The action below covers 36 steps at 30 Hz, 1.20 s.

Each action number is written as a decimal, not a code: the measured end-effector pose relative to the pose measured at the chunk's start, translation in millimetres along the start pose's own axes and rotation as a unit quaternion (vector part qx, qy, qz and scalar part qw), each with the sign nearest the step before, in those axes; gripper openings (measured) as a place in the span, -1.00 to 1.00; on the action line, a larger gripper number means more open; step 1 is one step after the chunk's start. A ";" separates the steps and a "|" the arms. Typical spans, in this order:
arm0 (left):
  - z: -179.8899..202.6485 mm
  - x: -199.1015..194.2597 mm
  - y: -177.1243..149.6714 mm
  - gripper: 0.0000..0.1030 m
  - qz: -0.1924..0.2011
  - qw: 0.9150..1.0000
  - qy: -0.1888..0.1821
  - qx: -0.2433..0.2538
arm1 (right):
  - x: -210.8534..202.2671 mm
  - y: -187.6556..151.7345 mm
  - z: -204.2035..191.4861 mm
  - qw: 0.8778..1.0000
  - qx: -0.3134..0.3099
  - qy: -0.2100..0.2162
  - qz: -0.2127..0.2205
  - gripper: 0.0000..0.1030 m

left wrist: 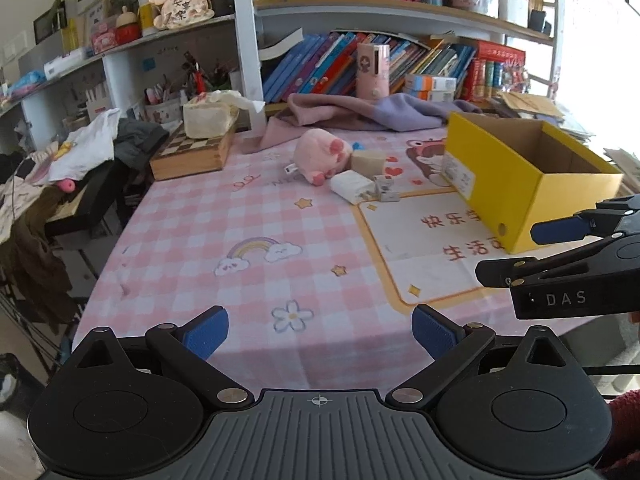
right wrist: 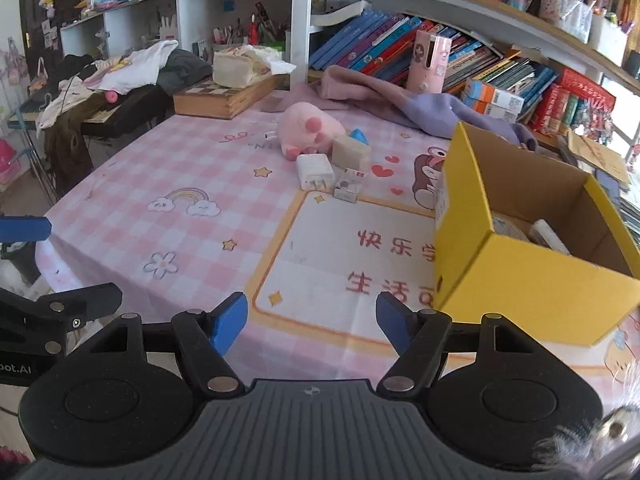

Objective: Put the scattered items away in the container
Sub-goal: 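Withdraw both tools from the box toward the remaining items, then grasp the white charger plug with the left gripper while the right gripper grasps the small card box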

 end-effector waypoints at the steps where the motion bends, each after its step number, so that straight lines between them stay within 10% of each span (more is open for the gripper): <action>1: -0.2 3.7 5.2 0.94 0.001 1.000 0.002 0.004 | 6.0 4.3 1.5 1.000 -0.001 0.002 -0.003 0.35; 12: -12.3 64.0 75.6 0.94 0.004 0.999 0.020 0.042 | 67.6 67.4 23.8 1.000 0.014 0.013 0.011 0.31; 36: -31.4 183.4 129.6 0.91 -0.064 0.997 -0.017 -0.037 | 217.9 101.4 48.6 0.994 0.054 -0.004 -0.094 0.02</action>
Point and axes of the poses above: each gripper's, at about its wrist camera, not at the fingertips, and x roughly the way its jaws point, z to its right, y to its top, the point moved 7 cm from there along x, roughly the way its jaws point, and after that the axes turned 4 degrees about -y, right-handed, at the moved point
